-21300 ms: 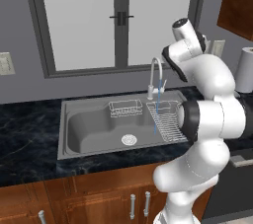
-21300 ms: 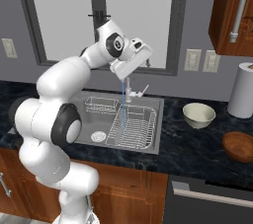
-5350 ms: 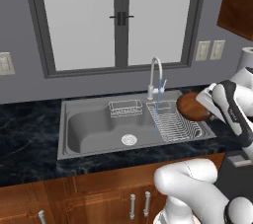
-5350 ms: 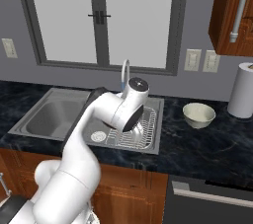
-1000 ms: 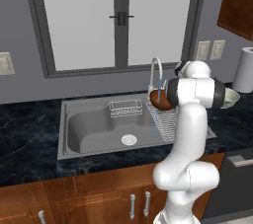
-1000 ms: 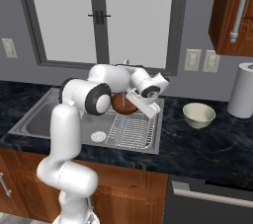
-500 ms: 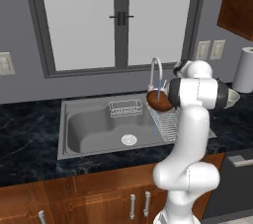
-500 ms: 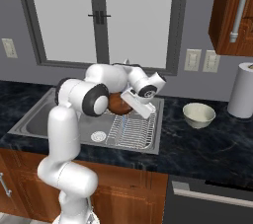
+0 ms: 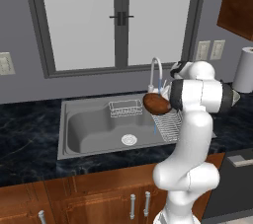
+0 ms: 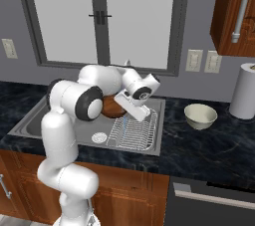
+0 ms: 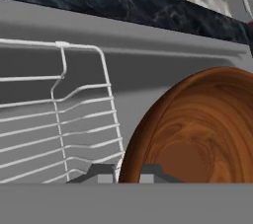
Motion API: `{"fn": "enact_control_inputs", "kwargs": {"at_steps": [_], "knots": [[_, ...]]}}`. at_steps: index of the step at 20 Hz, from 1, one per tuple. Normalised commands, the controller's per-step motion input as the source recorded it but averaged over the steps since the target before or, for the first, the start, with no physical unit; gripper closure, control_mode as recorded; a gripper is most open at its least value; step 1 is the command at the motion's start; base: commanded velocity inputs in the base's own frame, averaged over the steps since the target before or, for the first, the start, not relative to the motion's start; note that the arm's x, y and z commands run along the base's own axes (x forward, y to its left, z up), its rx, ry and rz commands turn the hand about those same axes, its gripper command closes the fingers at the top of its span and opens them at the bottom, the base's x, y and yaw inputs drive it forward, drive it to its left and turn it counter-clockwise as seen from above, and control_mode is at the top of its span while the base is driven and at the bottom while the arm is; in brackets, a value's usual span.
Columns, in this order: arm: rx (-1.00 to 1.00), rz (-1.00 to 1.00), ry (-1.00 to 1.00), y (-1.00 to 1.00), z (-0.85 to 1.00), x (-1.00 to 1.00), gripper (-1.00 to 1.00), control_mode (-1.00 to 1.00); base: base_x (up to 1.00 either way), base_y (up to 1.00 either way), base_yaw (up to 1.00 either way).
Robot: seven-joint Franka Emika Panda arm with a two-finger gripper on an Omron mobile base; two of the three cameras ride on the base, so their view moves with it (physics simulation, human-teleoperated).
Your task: Rinse each bowl for a few seconds and place them down in the sink or on the counter.
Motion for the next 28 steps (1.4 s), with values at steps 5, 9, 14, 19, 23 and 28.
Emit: {"fn": "enact_control_inputs", "kwargs": {"at_steps": [5, 9, 14, 19, 23, 28], "knots": [[0.00, 0.01, 0.00, 0.21, 0.23, -0.45, 1.00, -1.00, 0.00, 0.00, 0.00], [0.00, 0.00, 0.00, 0.28, 0.19, -0.35, 1.00, -1.00, 0.00, 0.00, 0.00], [0.00, 0.00, 0.00, 0.46, 0.16, -0.18, 1.00, -1.00, 0.00, 0.00, 0.00], [0.00, 0.01, 0.04, 0.63, 0.11, -0.03, 1.00, -1.00, 0.00, 0.00, 0.00], [-0.01, 0.00, 0.04, 0.59, 0.01, 0.00, 1.00, -1.00, 0.00, 0.00, 0.00], [-0.06, 0.00, 0.09, 0.56, 0.00, 0.00, 1.00, -1.00, 0.00, 0.00, 0.00]]}}
